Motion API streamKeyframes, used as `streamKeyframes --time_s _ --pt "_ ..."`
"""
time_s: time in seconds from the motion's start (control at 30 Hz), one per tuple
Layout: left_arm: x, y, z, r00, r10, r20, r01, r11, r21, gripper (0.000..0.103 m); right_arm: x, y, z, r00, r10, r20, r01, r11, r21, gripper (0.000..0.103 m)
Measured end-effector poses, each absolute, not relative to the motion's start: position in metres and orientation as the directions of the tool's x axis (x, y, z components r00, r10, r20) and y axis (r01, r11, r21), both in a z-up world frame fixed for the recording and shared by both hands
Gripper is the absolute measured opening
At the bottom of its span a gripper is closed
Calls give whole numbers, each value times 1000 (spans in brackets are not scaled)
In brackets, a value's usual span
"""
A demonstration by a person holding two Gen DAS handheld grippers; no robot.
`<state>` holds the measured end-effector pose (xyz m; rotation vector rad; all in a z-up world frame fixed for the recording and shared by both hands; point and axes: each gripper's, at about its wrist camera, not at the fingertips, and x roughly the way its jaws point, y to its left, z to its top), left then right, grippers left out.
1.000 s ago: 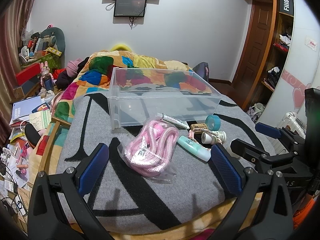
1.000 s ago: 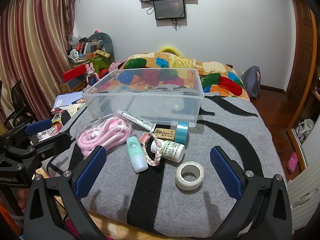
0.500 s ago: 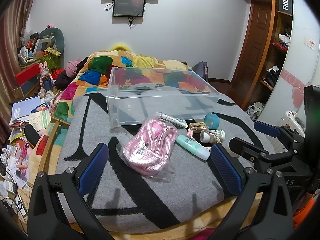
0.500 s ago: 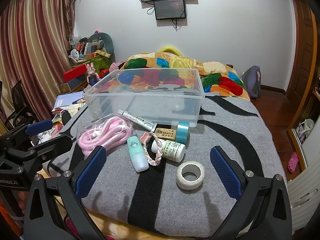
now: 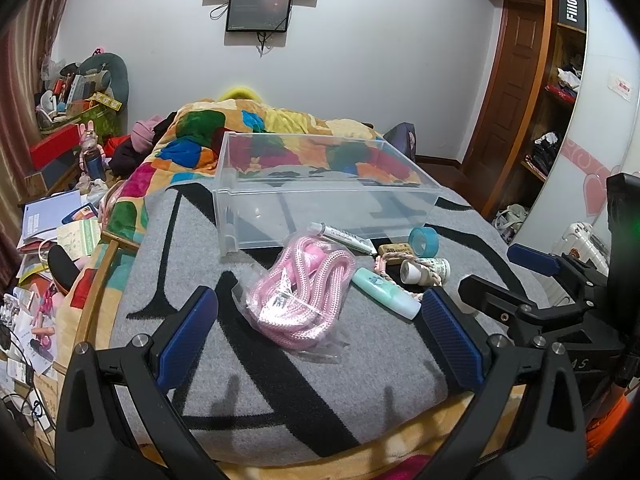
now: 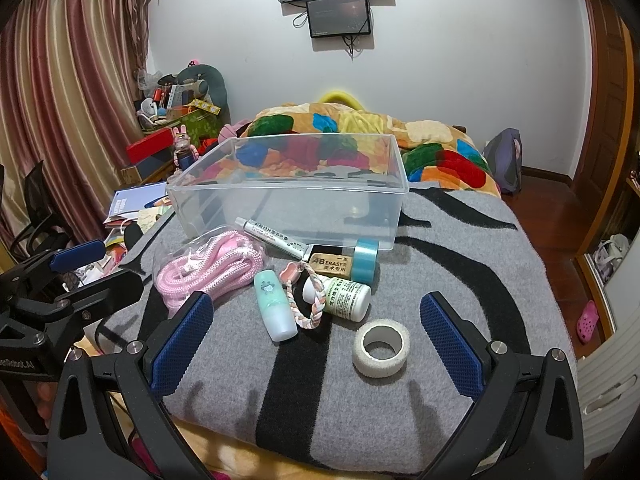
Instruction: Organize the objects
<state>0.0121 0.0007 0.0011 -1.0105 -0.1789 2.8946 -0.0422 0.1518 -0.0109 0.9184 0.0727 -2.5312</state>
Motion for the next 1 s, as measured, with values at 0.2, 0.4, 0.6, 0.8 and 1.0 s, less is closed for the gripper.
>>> streamKeyframes --time_s 0.2,0.4,0.6,0.8,1.0 --pt "13 0 2 -786 106 -609 -33 -991 -130 103 -43 152 -11 -680 -390 -621 425 -900 100 103" --pt "14 0 2 -790 111 -603 -41 -991 -128 103 -43 152 -11 -680 -389 -621 424 -900 100 103" --pt "13 1 -1 -784 121 -609 -49 -990 -135 103 -42 155 -13 -683 -388 -618 420 -902 102 103" --pt "8 2 -6 -769 129 -625 -60 -990 -131 97 -43 163 -18 -681 -394 -617 427 -899 104 103" --pt "-16 2 -17 -719 119 -685 -71 -993 -98 89 -51 182 -34 -667 -368 -648 405 -909 99 102"
